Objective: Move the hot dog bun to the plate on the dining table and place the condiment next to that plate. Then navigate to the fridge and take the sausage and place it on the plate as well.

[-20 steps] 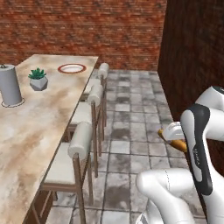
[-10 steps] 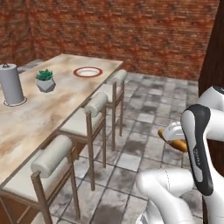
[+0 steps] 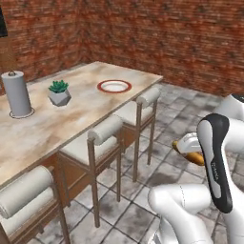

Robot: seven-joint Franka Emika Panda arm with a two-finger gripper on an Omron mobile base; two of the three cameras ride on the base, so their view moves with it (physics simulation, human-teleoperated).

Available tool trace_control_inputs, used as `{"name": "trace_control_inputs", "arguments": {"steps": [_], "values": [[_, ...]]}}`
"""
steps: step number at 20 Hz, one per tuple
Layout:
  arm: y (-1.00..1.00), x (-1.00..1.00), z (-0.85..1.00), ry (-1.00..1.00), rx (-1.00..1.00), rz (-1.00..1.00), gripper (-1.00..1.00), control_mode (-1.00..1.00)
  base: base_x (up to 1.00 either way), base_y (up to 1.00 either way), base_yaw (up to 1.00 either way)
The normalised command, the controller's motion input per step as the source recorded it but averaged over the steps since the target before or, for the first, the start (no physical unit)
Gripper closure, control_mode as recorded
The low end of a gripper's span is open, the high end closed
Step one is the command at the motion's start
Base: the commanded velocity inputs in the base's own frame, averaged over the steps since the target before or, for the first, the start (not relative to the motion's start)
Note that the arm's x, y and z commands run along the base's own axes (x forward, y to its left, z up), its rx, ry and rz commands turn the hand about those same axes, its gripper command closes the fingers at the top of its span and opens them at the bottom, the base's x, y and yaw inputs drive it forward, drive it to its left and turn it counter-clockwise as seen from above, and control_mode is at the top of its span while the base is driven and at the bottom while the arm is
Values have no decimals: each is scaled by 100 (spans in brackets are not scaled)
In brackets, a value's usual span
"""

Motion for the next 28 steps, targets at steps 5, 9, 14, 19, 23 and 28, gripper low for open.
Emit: {"name": "trace_control_inputs", "arguments": {"steps": [5,9,14,19,23,28], "values": [[0,0,0,0,0,0,100,100,82,-96,43],[0,0,0,0,0,0,100,100,80,-90,41],[0,0,0,0,0,0,100,100,81,-83,40],[0,0,0,0,0,0,100,100,88,-56,35],[0,0,0,0,0,0,100,100,91,-39,33],[0,0,0,0,0,0,100,100,98,-33,29]]}}
